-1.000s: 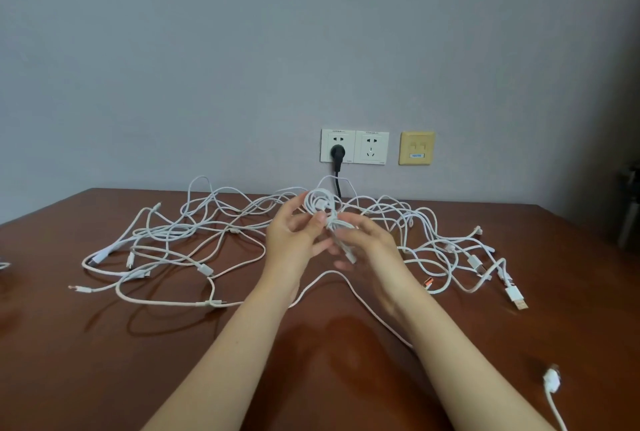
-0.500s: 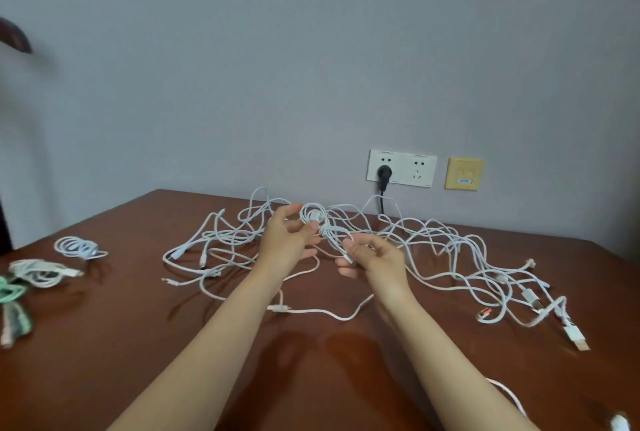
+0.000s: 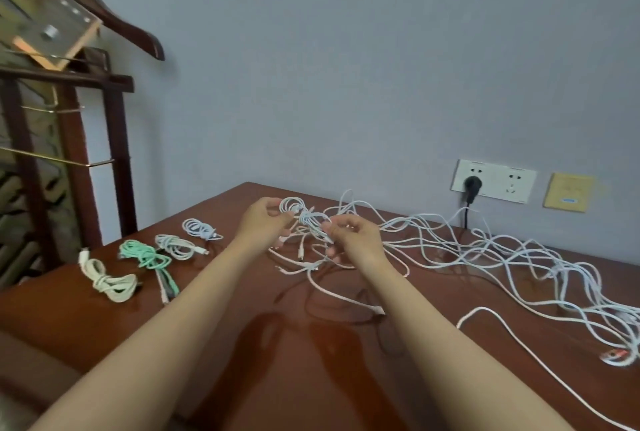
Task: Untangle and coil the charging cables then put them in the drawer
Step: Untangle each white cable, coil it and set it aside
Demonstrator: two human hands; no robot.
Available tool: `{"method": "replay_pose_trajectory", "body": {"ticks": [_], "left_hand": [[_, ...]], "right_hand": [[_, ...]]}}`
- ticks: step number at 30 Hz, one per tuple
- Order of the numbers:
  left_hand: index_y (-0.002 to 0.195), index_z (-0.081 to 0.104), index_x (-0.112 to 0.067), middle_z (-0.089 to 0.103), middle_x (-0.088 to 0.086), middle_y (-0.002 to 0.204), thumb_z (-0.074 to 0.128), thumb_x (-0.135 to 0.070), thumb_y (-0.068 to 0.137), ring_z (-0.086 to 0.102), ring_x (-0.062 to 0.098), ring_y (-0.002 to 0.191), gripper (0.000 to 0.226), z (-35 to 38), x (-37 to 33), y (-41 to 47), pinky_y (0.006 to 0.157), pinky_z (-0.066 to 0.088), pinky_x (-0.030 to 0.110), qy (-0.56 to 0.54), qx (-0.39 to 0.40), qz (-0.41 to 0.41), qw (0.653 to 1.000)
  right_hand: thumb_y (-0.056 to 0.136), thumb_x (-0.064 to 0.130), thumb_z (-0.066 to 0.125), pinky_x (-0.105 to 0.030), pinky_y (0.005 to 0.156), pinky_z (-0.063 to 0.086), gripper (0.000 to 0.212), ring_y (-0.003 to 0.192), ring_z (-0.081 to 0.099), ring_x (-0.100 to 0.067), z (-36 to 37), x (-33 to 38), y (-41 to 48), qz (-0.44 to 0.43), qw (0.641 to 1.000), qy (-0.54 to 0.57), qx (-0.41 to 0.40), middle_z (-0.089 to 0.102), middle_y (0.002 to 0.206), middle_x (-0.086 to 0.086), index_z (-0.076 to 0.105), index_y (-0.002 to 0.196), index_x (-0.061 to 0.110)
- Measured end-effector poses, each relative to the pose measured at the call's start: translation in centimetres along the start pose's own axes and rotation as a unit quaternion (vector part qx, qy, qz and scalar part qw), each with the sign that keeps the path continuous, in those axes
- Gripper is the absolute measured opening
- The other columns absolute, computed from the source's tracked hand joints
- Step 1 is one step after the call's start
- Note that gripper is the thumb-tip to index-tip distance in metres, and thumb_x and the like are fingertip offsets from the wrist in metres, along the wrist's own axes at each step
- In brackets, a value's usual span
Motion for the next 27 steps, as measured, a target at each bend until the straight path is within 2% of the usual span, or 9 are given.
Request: {"method": "replay_pose_trajectory", "body": {"ticks": [3, 8, 11, 13, 14, 18, 22, 25, 27], "left_hand": [[0.126, 0.049, -0.007, 0.056, 0.005, 0.106, 0.058, -0.015, 0.091, 0.061, 0.015, 0.065, 0.037, -2.9, 0.5, 0.3, 0.062, 0.051, 0.030, 0.068, -0.026, 0.005, 0.997], [0.118, 0.054, -0.012, 0.062, 0.012, 0.112, 0.053, -0.017, 0.091, 0.060, 0.034, 0.104, 0.027, -6.4, 1.8, -0.3, 0.083, 0.050, 0.037, 0.209, -0.032, -0.006, 0.977], [0.098, 0.057, -0.015, 0.064, 0.013, 0.103, 0.053, -0.014, 0.087, 0.063, 0.028, 0.083, 0.012, -8.6, 2.6, -0.9, 0.058, 0.055, 0.031, 0.242, -0.043, -0.029, 0.969], [0.083, 0.054, -0.016, 0.062, 0.008, 0.101, 0.053, -0.010, 0.085, 0.056, 0.014, 0.066, 0.006, -9.9, 2.7, -1.4, 0.038, 0.044, 0.016, 0.280, -0.040, -0.035, 0.959], [0.080, 0.055, -0.015, 0.061, 0.006, 0.100, 0.054, -0.008, 0.084, 0.056, 0.012, 0.067, 0.009, -10.4, 2.7, -1.7, 0.038, 0.041, 0.012, 0.298, -0.031, -0.039, 0.953], [0.087, 0.071, -0.006, 0.068, 0.009, 0.099, 0.061, -0.008, 0.081, 0.063, 0.025, 0.093, 0.012, -11.9, 3.0, -3.0, 0.076, 0.051, 0.028, 0.389, 0.006, -0.058, 0.919], [0.093, 0.072, -0.003, 0.071, 0.014, 0.090, 0.074, -0.009, 0.069, 0.069, 0.030, 0.078, 0.025, -12.8, 4.8, -4.8, 0.076, 0.058, 0.041, 0.444, 0.088, -0.138, 0.881], [0.102, 0.070, 0.000, 0.068, 0.011, 0.080, 0.075, -0.009, 0.072, 0.066, 0.023, 0.066, 0.032, -12.8, 5.5, -6.1, 0.078, 0.058, 0.038, 0.463, 0.128, -0.172, 0.860], [0.105, 0.068, -0.001, 0.069, 0.012, 0.089, 0.076, -0.010, 0.073, 0.068, 0.025, 0.073, 0.035, -13.1, 5.4, -6.3, 0.080, 0.057, 0.037, 0.467, 0.114, -0.172, 0.860]], "right_hand": [[0.087, 0.006, 0.063, -0.016, 0.034, 0.039, 0.011, 0.032, 0.047, -0.005, 3.0, -0.5, 0.4, 0.010, 1.000, -0.008, 0.023, 0.054, 0.055, -0.002, 0.057, 0.079, 0.011], [0.085, 0.003, 0.063, -0.018, 0.036, 0.039, 0.019, 0.037, 0.048, -0.009, 7.6, -2.2, -0.2, 0.028, 0.997, -0.035, 0.064, 0.056, 0.061, -0.005, 0.055, 0.072, 0.014], [0.083, 0.009, 0.066, -0.023, 0.043, 0.042, 0.018, 0.043, 0.048, -0.012, 9.3, -2.8, -1.1, 0.017, 0.990, -0.106, 0.088, 0.056, 0.062, 0.000, 0.056, 0.071, 0.019], [0.082, 0.009, 0.066, -0.019, 0.039, 0.039, 0.016, 0.036, 0.045, -0.006, 10.4, -3.2, -2.1, 0.015, 0.984, -0.133, 0.119, 0.053, 0.058, 0.003, 0.057, 0.072, 0.018], [0.082, 0.008, 0.066, -0.017, 0.037, 0.037, 0.016, 0.035, 0.044, -0.003, 11.0, -3.4, -2.6, 0.018, 0.980, -0.142, 0.139, 0.053, 0.059, 0.003, 0.057, 0.073, 0.017], [0.082, 0.007, 0.065, -0.016, 0.043, 0.039, 0.019, 0.051, 0.049, -0.009, 13.1, -4.1, -4.6, 0.018, 0.962, -0.164, 0.217, 0.056, 0.065, -0.003, 0.056, 0.070, 0.019], [0.082, 0.012, 0.068, -0.012, 0.051, 0.039, 0.016, 0.057, 0.054, -0.004, 14.2, -4.2, -6.6, -0.003, 0.939, -0.215, 0.268, 0.060, 0.067, 0.003, 0.059, 0.073, 0.021], [0.082, 0.017, 0.070, -0.005, 0.048, 0.036, 0.008, 0.056, 0.053, -0.001, 14.6, -4.1, -7.4, -0.022, 0.932, -0.236, 0.276, 0.059, 0.065, 0.008, 0.063, 0.079, 0.019], [0.082, 0.019, 0.071, -0.006, 0.052, 0.038, 0.008, 0.058, 0.052, -0.001, 14.9, -4.0, -7.8, -0.030, 0.930, -0.244, 0.273, 0.058, 0.066, 0.009, 0.067, 0.087, 0.015]]}}
Point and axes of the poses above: each hand's wrist, its own y-axis towards the middle knuckle, its own z-axis out of the palm, x = y × z, the point moved 9 cm from there along y, towards the middle knuckle
